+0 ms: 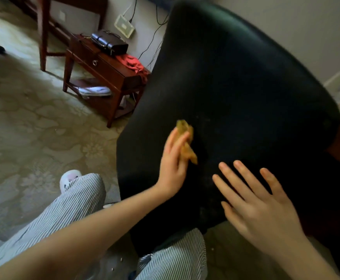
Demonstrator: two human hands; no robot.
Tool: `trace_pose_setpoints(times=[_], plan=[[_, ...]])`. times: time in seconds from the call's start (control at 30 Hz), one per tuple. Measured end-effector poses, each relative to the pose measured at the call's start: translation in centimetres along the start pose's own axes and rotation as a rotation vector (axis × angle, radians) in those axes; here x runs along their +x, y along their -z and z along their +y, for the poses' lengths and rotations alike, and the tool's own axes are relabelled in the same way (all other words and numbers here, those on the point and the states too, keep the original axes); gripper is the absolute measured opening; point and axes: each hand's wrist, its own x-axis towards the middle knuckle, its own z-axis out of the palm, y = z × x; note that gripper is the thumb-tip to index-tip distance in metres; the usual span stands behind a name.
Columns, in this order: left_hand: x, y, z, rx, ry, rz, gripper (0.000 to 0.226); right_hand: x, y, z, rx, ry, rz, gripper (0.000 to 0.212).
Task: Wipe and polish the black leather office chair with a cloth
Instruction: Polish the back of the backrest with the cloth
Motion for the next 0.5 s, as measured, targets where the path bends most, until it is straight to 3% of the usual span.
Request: trace_pose_setpoints(times=[0.1,0.17,0.23,0.33,0.43,0.5], plan=[[7.1,0.5,0.3,-0.062,0.319,0.232,0.045,0.6,0.8,1.0,-0.028,-0.043,0.031,0.063],[9.9,0.8,0.8,-0.102,0.417,0.218,0.042,1.1,1.4,1.2,-0.032,-0.045,0.052,0.077],[10.1,0.7,1.8,-0.083,0.348,0.168,0.045,1.8,1.7,1.1,-0.005,-0.011,0.057,0.095],[7.2,0.2,4.5,-0.049,0.097,0.094,0.051,2.3,1.8,0.8,0.016,0.020,-0.008,0.127],[2.9,-0.7,6.3,-0.092,-0.087,-0.020,0.047,2.3,1.9,0.8,0.001,-0.001,0.046,0.123],[-0.1,-1.1,6.4,-0.102,-0.210,-0.120,0.039,2.1,1.9,0.8,-0.017,-0.010,0.126,0.105]])
